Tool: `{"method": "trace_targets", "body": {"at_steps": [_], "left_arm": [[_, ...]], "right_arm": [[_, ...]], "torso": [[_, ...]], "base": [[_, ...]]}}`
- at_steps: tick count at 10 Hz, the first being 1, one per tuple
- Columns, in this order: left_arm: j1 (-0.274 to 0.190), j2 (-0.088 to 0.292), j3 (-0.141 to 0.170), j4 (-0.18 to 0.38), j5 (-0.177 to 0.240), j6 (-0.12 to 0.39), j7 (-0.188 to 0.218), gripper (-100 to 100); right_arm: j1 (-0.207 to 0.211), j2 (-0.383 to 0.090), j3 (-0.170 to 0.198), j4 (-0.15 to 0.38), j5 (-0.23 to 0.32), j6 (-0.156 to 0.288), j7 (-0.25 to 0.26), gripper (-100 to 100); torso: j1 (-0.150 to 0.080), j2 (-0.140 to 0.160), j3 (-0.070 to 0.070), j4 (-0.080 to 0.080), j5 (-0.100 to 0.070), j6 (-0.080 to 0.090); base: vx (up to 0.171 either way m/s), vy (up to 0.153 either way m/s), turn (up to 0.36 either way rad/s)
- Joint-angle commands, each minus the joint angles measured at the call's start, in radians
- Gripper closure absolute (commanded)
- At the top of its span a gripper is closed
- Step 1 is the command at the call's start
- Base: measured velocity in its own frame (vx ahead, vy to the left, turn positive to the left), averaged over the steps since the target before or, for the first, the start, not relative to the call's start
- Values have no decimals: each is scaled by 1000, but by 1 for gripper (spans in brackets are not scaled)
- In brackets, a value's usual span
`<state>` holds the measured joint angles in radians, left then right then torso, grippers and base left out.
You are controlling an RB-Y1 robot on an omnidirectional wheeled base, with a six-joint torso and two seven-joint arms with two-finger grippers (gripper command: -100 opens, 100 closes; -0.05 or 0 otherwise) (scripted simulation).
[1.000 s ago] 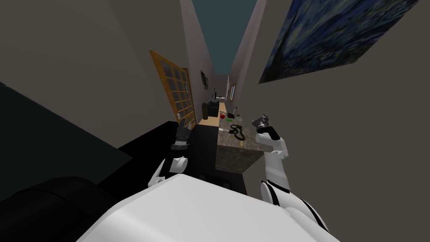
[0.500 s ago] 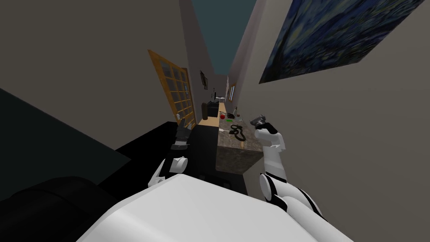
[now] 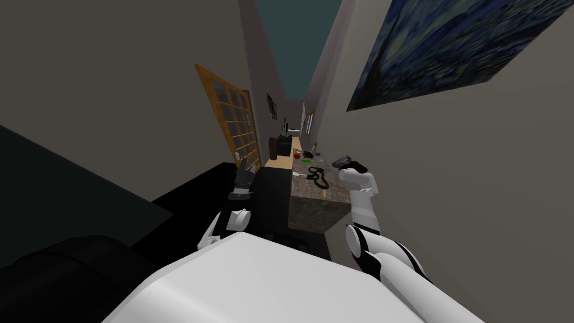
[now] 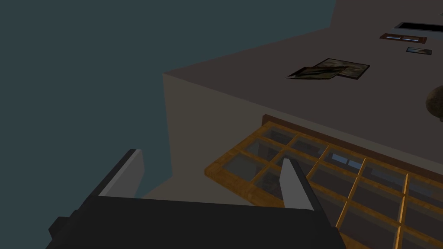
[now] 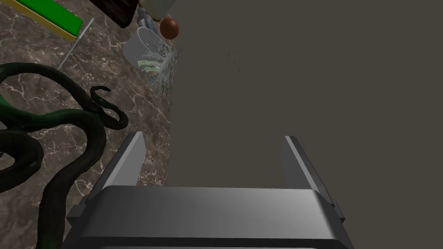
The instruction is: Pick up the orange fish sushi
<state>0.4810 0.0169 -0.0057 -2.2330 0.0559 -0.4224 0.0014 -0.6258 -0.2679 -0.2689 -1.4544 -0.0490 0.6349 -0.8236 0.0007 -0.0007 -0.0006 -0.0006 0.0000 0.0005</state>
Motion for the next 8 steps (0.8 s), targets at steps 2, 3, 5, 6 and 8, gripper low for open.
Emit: {"method": "trace_targets", "body": {"at_steps": [2,3,5,6,8], "left_arm": [[0,0,0,0,0,0,0,0],[0,0,0,0,0,0,0,0],[0,0,0,0,0,0,0,0],[0,0,0,0,0,0,0,0],[0,0,0,0,0,0,0,0]], "right_arm": [[-49,-10,0,64,-7,74,-64,-100],[-95,-20,1,101,-15,108,-98,-100],[-95,-20,1,128,-15,145,-125,-100],[-139,-30,3,167,-23,186,-170,-100],[-140,-30,3,193,-23,211,-185,-100]], "torso": [[0,-1,0,0,0,0],[1,-1,0,0,0,0],[1,-1,-1,0,0,0],[0,0,0,0,0,0],[1,0,0,0,0,0]], "base": [[27,18,-28],[29,22,-38],[20,22,-7],[18,25,-41],[14,18,-8]]}}
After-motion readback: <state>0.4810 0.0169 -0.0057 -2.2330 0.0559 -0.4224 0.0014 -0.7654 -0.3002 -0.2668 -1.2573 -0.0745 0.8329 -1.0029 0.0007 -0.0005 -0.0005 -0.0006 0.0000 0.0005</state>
